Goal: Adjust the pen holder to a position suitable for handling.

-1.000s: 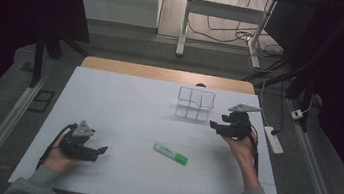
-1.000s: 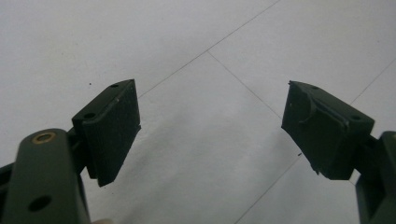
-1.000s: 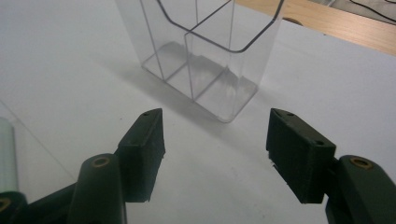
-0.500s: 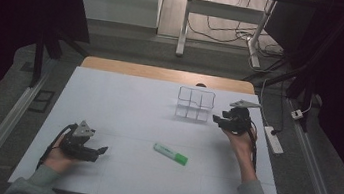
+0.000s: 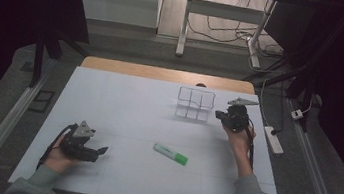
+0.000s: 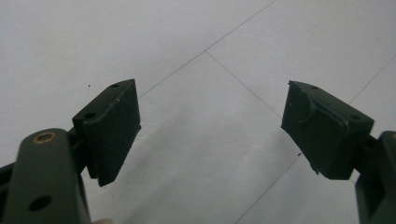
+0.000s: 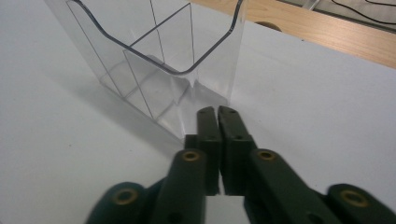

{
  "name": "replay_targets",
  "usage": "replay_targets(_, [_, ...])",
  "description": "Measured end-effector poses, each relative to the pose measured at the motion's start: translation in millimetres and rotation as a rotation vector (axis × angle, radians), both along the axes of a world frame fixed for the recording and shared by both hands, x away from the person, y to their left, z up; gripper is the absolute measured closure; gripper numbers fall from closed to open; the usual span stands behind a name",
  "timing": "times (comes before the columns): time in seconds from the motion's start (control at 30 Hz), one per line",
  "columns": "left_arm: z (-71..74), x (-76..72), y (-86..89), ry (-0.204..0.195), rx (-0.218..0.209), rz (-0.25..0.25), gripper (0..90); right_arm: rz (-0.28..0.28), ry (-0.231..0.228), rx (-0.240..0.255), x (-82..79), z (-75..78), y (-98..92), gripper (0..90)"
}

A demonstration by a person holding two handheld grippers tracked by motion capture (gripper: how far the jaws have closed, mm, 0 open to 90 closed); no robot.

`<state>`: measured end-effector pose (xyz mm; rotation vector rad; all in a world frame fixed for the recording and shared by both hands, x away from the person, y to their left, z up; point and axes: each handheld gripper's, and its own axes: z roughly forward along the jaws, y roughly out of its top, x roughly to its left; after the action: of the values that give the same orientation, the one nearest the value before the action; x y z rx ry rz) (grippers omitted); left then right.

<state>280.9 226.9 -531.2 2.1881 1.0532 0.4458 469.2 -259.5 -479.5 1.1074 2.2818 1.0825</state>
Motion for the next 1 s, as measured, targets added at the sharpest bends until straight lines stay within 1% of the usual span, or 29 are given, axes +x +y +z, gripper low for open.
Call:
replay_targets(0.07, [0.0,0.0,0.1,0.000,0.000,0.000,19.4,0.008,0.000,-0.002,2.1,-0.9,0.8,89.5])
replay_targets(0.33, [-0.7,0.2,-0.7,0.000,0.004,-0.002,19.4,-0.006,0.009,0.005,11.0,-6.5,0.6,89.4])
replay_targets(0.4, [-0.7,0.4,-0.5,0.000,0.004,-0.001,19.4,-0.005,0.012,0.015,13.2,-8.3,0.6,89.4])
replay_targets(0.53, [-0.7,0.0,-0.7,0.000,0.006,-0.001,19.4,-0.005,0.019,0.012,16.7,-11.8,2.0,89.4])
replay_targets(0.63, [-0.6,-0.1,-0.2,-0.001,0.006,0.000,19.4,-0.005,0.023,-0.002,20.5,-14.8,4.1,89.4])
replay_targets(0.7, [-0.8,-0.2,-0.1,-0.001,0.007,0.001,19.4,-0.007,0.020,-0.001,21.4,-15.7,4.8,89.4])
replay_targets(0.73, [-1.0,-0.2,-0.1,0.000,0.007,0.001,19.4,-0.005,0.018,-0.010,22.3,-16.2,5.0,89.4])
replay_targets(0.93, [-1.4,-0.2,0.8,0.002,0.010,0.004,19.4,-0.001,0.028,-0.010,29.2,-21.3,7.9,89.4])
replay_targets(1.0, [-1.6,-0.1,1.1,0.003,0.010,0.004,19.4,0.004,0.032,-0.016,30.0,-22.1,9.6,89.4])
